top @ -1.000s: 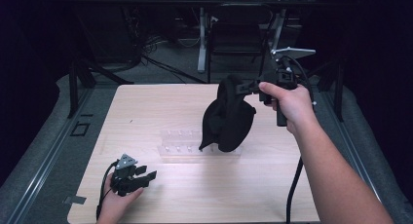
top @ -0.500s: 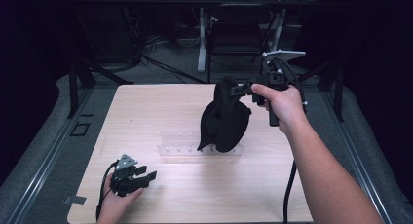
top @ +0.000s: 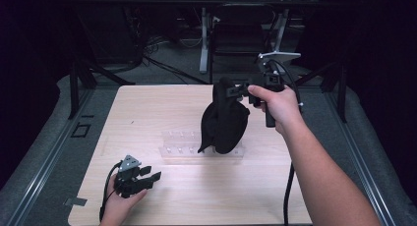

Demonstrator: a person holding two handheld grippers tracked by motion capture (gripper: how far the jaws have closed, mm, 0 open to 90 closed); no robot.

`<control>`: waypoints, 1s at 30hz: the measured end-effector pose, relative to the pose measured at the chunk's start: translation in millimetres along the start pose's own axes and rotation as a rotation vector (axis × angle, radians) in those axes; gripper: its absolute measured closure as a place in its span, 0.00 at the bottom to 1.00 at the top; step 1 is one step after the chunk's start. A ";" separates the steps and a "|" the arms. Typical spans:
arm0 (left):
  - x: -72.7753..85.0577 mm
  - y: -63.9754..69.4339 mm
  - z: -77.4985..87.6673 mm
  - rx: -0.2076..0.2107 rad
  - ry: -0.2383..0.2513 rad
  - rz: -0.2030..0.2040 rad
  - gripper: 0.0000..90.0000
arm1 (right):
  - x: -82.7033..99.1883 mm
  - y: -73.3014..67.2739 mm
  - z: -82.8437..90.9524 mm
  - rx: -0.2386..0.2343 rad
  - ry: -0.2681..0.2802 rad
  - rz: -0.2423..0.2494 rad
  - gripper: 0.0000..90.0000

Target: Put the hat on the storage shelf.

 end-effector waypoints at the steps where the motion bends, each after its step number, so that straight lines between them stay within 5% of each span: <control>1: -1.2 0.0 -1.1 0.000 0.005 0.002 0.56 | 0.0 0.0 0.0 0.000 0.000 0.000 0.98; 11: -22.7 14.2 0.9 0.056 0.067 0.033 0.60 | 5.1 -9.3 -13.1 -0.058 0.000 -0.006 0.98; 19: -41.6 30.8 -2.8 0.042 0.087 -0.082 0.60 | 4.4 -11.7 -17.4 -0.069 0.010 -0.012 0.98; 30: -56.3 44.2 -9.4 0.058 0.063 -0.116 0.66 | 3.8 -15.7 -23.5 -0.081 0.001 -0.018 0.98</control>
Point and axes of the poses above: each handheld gripper's, and its own axes: z roughly backward along the jaws, x roughly out of its underside, y roughly to its right, the point moved 10 cm from there along -z, roughly forward along the jaws, and after that the axes turned 6 degrees about y, right-handed, at the moved point
